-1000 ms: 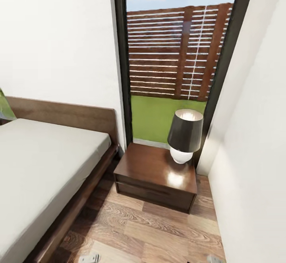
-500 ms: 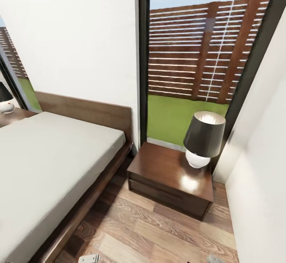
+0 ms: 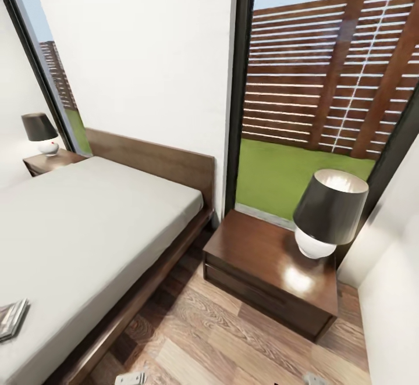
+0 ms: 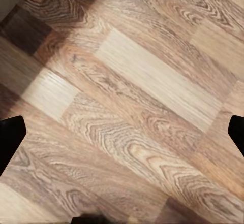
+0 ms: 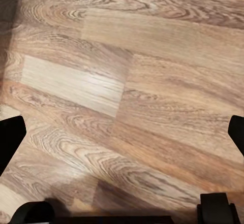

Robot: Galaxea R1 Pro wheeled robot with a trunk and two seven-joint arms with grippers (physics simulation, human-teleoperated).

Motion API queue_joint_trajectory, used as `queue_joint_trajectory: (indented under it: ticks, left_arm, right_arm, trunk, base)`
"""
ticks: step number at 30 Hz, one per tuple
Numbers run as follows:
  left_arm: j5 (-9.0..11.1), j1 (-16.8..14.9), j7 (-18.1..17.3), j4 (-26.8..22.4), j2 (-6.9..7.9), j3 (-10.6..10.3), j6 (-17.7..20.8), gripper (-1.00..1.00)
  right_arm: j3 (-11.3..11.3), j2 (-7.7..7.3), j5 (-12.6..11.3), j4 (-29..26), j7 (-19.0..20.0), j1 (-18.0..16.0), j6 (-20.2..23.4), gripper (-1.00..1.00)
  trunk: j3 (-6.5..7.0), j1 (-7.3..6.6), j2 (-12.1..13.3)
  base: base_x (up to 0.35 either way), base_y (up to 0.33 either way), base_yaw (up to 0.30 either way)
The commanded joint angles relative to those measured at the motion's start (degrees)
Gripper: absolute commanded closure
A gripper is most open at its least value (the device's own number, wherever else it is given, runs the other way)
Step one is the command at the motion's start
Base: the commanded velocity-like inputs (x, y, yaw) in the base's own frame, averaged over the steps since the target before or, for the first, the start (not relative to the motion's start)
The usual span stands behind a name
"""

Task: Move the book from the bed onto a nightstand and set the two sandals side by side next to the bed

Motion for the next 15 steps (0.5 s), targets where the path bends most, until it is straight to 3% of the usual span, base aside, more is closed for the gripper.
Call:
queue_joint_trajectory:
  ticks: [1, 15]
  left_arm:
    - [-0.45, -0.05, -0.18, 0.06, 0.01, 0.5, -0.18, -1.0]
    - [-0.45, -0.06, -0.19, 0.09, 0.01, 0.5, -0.18, -1.0]
  right_arm:
    - [-0.11, -0.02, -0.42, 0.07, 0.31, -0.03, -0.09, -1.0]
    - [-0.11, -0.02, -0.42, 0.11, 0.31, -0.03, -0.09, -1.0]
  trunk:
    - [-0.08, 0.0, -0.03]
    - [-0.48, 0.0, -0.03]
  base:
    - [0.002, -0.002, 0.272]
    - [0.0, 0.0, 0.272]
